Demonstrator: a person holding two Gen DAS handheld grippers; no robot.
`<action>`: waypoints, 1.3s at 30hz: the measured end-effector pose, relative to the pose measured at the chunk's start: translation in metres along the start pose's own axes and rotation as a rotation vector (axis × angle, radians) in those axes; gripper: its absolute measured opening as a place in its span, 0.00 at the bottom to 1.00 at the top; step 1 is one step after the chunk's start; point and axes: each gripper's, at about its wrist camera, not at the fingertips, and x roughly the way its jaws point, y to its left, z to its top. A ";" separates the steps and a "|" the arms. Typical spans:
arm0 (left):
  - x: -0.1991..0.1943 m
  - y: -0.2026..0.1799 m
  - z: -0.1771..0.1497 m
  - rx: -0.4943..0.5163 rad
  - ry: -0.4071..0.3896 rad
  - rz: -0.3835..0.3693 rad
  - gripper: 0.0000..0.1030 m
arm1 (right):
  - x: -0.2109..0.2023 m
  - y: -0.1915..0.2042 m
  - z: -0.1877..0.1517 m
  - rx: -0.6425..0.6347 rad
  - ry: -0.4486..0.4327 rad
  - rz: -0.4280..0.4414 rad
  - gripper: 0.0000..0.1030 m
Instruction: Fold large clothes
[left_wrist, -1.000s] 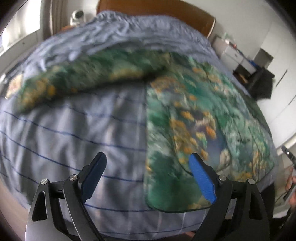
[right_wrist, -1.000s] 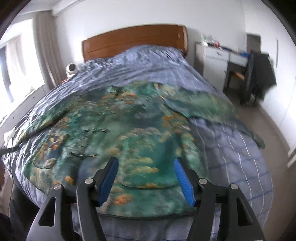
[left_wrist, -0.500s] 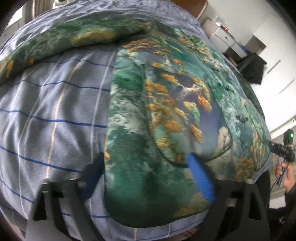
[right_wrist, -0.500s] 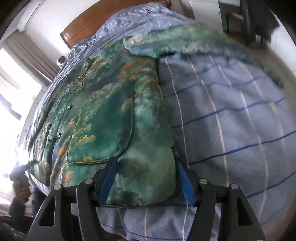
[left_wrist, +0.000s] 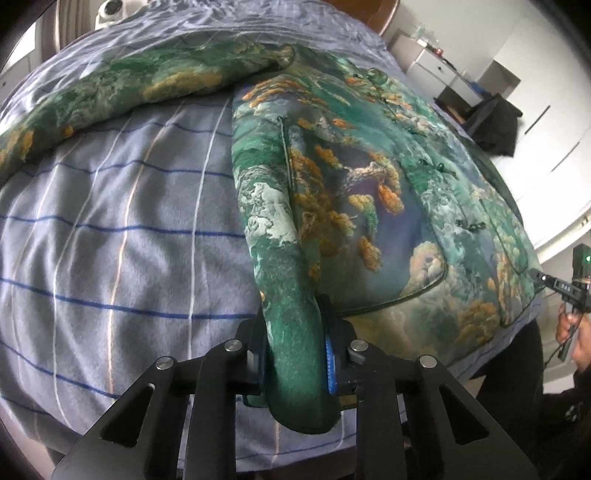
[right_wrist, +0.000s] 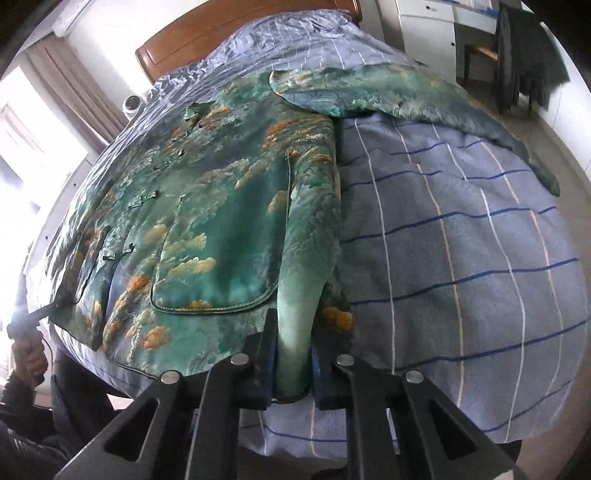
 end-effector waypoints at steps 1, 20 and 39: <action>0.001 -0.001 0.001 0.001 -0.001 0.013 0.27 | 0.002 -0.002 0.001 -0.001 -0.002 -0.005 0.14; -0.097 -0.069 0.037 0.019 -0.488 0.281 0.99 | -0.047 0.010 0.013 -0.045 -0.238 -0.322 0.63; -0.072 -0.135 0.017 0.188 -0.373 0.192 0.99 | -0.072 0.071 -0.001 -0.327 -0.408 -0.260 0.82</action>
